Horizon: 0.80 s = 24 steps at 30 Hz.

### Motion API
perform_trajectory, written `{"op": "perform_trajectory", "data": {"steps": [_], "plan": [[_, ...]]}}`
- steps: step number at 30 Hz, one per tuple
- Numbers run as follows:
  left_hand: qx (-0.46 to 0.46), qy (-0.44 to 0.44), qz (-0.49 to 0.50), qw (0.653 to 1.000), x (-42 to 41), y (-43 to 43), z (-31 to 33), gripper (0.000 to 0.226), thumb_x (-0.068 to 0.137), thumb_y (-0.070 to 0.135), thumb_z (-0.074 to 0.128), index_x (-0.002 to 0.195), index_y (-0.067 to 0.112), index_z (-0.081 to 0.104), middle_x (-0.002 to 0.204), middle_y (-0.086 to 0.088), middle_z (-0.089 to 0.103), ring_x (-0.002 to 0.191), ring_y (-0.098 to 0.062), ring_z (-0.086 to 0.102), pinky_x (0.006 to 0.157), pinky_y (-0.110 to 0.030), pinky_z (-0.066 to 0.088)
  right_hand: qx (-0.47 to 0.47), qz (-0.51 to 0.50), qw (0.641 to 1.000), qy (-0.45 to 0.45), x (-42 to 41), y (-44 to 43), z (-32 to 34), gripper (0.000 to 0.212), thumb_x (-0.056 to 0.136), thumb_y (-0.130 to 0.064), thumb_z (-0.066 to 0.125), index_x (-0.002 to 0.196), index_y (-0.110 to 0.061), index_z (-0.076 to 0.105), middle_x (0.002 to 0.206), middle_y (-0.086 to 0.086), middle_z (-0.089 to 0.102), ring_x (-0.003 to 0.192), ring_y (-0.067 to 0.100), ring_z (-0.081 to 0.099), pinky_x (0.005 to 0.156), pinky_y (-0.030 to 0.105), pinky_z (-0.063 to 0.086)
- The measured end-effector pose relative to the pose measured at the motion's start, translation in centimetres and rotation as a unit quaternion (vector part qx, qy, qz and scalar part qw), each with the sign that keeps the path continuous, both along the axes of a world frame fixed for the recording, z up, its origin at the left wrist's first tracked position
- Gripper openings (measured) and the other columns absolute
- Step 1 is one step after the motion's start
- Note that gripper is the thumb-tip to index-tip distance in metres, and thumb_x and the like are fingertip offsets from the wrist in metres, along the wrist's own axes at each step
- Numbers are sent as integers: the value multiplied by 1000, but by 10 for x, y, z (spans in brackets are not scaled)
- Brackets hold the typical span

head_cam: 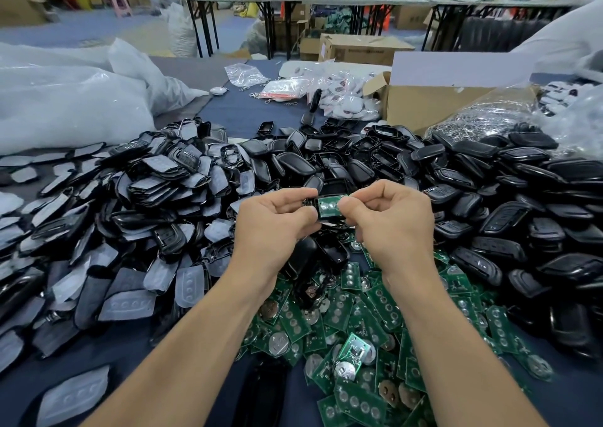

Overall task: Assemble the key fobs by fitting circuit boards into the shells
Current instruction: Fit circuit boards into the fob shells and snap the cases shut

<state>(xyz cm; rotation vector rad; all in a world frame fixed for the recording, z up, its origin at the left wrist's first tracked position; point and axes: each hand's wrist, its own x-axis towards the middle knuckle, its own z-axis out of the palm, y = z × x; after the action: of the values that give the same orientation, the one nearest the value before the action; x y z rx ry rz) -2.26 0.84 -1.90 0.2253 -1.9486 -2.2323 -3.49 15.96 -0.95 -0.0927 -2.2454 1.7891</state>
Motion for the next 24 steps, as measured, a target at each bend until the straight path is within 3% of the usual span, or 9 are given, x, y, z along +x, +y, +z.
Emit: {"op": "perform_trajectory", "data": {"steps": [12, 20, 24], "plan": [[-1, -3, 6, 1000, -1, 0, 0, 25, 90, -7, 73, 94, 16, 82, 90, -6, 82, 84, -20, 79, 73, -25, 62, -45, 27, 998, -16, -2, 1, -1, 17, 80, -10, 84, 68, -17, 74, 59, 5, 71, 44, 15, 55, 52, 33, 48], [3, 14, -7, 1000, 0, 0, 0, 26, 90, -10, 71, 93, 14, 81, 86, -6, 81, 82, -20, 79, 72, -26, 63, 34, 3, 999, 2, -1, -2, 0, 13, 77, -21, 85, 70, -21, 74, 61, 2, 72, 51, 21, 63, 57, 41, 56], [18, 20, -3, 1000, 1, 0, 1, 24, 89, -11, 71, 94, 11, 81, 79, -2, 80, 74, -13, 77, 72, -26, 64, 80, -16, 997, 9, 0, -4, 1, 17, 78, -21, 85, 67, -22, 71, 58, -4, 71, 55, 16, 68, 58, 31, 57]]}}
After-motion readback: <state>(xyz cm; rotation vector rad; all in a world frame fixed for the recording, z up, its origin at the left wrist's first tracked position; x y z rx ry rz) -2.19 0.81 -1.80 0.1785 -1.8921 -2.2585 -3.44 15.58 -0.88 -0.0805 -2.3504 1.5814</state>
